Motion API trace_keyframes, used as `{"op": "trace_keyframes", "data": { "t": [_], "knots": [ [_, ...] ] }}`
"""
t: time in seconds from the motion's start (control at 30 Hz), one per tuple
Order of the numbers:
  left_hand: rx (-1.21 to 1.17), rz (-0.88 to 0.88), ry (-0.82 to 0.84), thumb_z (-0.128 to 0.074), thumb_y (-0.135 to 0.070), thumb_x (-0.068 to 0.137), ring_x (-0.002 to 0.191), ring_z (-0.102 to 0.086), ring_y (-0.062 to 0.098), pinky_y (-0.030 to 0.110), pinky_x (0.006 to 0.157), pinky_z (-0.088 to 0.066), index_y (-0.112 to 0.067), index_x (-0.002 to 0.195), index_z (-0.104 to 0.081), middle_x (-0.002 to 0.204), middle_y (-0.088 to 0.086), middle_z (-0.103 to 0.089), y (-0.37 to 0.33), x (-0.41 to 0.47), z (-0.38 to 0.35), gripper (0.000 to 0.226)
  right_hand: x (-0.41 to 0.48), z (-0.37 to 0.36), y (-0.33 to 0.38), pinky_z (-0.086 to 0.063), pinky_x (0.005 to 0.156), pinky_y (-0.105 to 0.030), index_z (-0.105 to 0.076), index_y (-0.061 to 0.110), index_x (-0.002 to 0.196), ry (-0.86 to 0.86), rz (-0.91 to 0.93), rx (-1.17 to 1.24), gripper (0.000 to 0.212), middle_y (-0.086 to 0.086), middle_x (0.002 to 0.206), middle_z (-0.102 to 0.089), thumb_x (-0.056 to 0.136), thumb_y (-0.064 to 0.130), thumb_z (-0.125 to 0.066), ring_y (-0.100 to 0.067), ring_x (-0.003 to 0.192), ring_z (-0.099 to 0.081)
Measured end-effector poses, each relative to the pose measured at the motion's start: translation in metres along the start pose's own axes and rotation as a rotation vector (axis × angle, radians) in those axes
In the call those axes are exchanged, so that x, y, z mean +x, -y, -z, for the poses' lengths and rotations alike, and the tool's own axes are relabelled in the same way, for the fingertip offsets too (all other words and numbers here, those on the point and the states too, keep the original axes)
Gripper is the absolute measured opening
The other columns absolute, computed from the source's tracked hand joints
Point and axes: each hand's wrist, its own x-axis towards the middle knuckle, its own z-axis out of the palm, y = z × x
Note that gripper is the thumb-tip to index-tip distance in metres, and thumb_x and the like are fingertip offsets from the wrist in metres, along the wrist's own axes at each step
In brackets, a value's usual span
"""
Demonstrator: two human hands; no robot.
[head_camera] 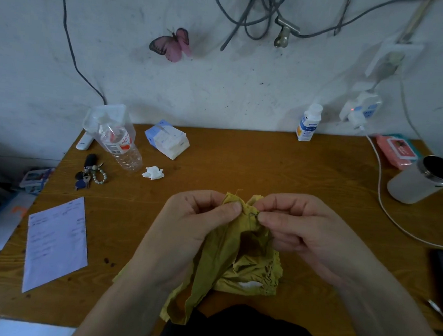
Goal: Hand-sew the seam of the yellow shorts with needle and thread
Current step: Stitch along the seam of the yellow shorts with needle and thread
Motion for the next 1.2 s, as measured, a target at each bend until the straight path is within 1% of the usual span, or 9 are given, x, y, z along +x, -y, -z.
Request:
{"op": "trace_keyframes", "data": {
  "t": [0.17, 0.37, 0.47, 0.53, 0.73, 0.93, 1.0, 1.1, 1.2],
  "knots": [
    [-0.026, 0.020, 0.021, -0.075, -0.029, 0.053, 0.060, -0.068, 0.013, 0.022, 0.057, -0.054, -0.014, 0.066, -0.075, 0.066, 0.005, -0.072, 0.000, 0.002, -0.001, 0.020, 0.000, 0.002, 0.000, -0.026, 0.037, -0.013, -0.066, 0.002, 0.081, 0.005, -0.028, 0.009, 0.017, 0.009, 0.041, -0.038, 0.071, 0.013, -0.060, -0.001, 0.035, -0.028],
    [-0.052, 0.075, 0.054, -0.075, -0.025, 0.054, 0.058, -0.067, 0.013, 0.022, 0.055, -0.054, -0.012, 0.065, -0.075, 0.064, 0.006, -0.071, 0.002, 0.004, -0.002, 0.017, 0.000, 0.004, -0.003, -0.026, 0.037, -0.012, -0.063, 0.000, 0.081, 0.030, -0.031, 0.024, 0.014, 0.009, 0.041, -0.037, 0.073, 0.011, -0.060, -0.001, 0.035, -0.027],
    [-0.062, 0.094, 0.046, -0.076, -0.024, 0.053, 0.057, -0.067, 0.015, 0.023, 0.055, -0.055, -0.010, 0.068, -0.075, 0.064, 0.008, -0.071, 0.008, 0.006, -0.004, 0.020, 0.000, 0.003, -0.007, -0.026, 0.039, -0.013, -0.062, 0.008, 0.074, 0.034, 0.028, -0.028, 0.008, 0.009, 0.044, -0.037, 0.079, 0.014, -0.063, -0.002, 0.038, -0.029],
    [-0.071, 0.089, 0.032, -0.075, -0.022, 0.055, 0.057, -0.067, 0.015, 0.023, 0.054, -0.054, -0.010, 0.067, -0.075, 0.064, 0.008, -0.070, 0.011, 0.006, -0.005, 0.017, 0.001, 0.002, -0.010, -0.027, 0.040, -0.014, -0.061, 0.013, 0.070, 0.007, 0.070, -0.102, 0.011, 0.008, 0.045, -0.037, 0.081, 0.016, -0.063, -0.004, 0.039, -0.030],
    [-0.066, 0.067, 0.044, -0.072, -0.022, 0.059, 0.059, -0.067, 0.014, 0.023, 0.055, -0.054, -0.014, 0.065, -0.075, 0.066, 0.007, -0.071, 0.017, 0.003, -0.008, 0.011, 0.005, 0.001, -0.019, -0.031, 0.041, -0.013, -0.050, 0.011, 0.085, -0.024, 0.161, -0.068, 0.012, 0.009, 0.045, -0.037, 0.079, 0.015, -0.059, -0.003, 0.040, -0.032],
    [-0.143, 0.034, 0.033, -0.071, -0.019, 0.065, 0.066, -0.068, 0.027, 0.032, 0.063, -0.057, -0.004, 0.074, -0.073, 0.074, 0.021, -0.070, 0.018, 0.004, -0.011, 0.018, 0.007, 0.003, -0.022, -0.040, 0.050, -0.015, -0.056, 0.014, 0.093, 0.039, 0.205, -0.017, 0.016, 0.007, 0.053, -0.049, 0.084, 0.027, -0.055, -0.006, 0.048, -0.044],
    [-0.151, 0.014, 0.023, -0.071, -0.020, 0.066, 0.068, -0.067, 0.029, 0.035, 0.066, -0.057, -0.003, 0.075, -0.072, 0.076, 0.024, -0.068, 0.017, 0.003, -0.010, 0.019, 0.005, 0.005, -0.022, -0.044, 0.054, -0.017, -0.057, 0.015, 0.098, 0.045, 0.190, 0.020, 0.015, 0.004, 0.057, -0.054, 0.086, 0.023, -0.053, -0.009, 0.052, -0.049],
    [-0.175, -0.012, 0.042, -0.069, -0.016, 0.068, 0.062, -0.068, 0.025, 0.030, 0.060, -0.056, -0.004, 0.071, -0.072, 0.070, 0.020, -0.069, 0.018, 0.002, -0.013, 0.013, 0.004, 0.004, -0.024, -0.045, 0.056, -0.019, -0.055, 0.013, 0.098, 0.014, 0.205, 0.015, 0.012, 0.003, 0.056, -0.055, 0.086, 0.015, -0.050, -0.010, 0.053, -0.051],
    [-0.152, -0.046, 0.037, -0.068, -0.016, 0.070, 0.061, -0.068, 0.027, 0.031, 0.059, -0.056, -0.003, 0.072, -0.072, 0.069, 0.020, -0.069, 0.017, 0.001, -0.015, 0.014, 0.005, 0.002, -0.024, -0.046, 0.055, -0.019, -0.057, 0.013, 0.095, -0.032, 0.230, -0.077, 0.010, 0.005, 0.058, -0.056, 0.087, 0.015, -0.051, -0.009, 0.054, -0.052]
  ]
}}
